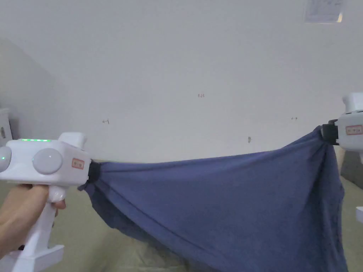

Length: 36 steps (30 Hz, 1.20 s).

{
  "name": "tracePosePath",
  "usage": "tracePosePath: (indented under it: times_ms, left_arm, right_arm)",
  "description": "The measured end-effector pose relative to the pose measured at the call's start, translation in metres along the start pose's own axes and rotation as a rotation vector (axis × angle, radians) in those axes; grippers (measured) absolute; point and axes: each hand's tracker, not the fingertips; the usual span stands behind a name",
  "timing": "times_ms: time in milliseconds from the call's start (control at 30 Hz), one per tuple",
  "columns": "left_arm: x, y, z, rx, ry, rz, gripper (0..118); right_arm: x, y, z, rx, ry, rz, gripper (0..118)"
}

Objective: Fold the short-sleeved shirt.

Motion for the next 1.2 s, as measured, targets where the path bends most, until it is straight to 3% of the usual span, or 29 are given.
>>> tracePosePath:
  times_ms: [267, 567, 1033, 1200]
  left_arm:
    - [0.025, 0.08, 0.016, 0.039, 0.075, -0.028, 3]
    - [0.024, 0.123, 0.011, 0.066, 0.138, -0.035, 3]
    - [0.031, 0.227, -0.074, 0.146, 0.211, -0.065, 3]
    - [0.027, 0.257, -0.114, 0.173, 0.244, -0.066, 3]
  right_arm:
    - [0.013, 0.034, 0.007, 0.045, -0.022, -0.076, 0]
    - [0.005, 0.071, -0.033, 0.063, -0.038, -0.058, 0]
    - [0.003, 0.156, -0.144, 0.101, -0.112, -0.026, 0]
    - [-0.004, 0.179, -0.184, 0.129, -0.117, -0.055, 0]
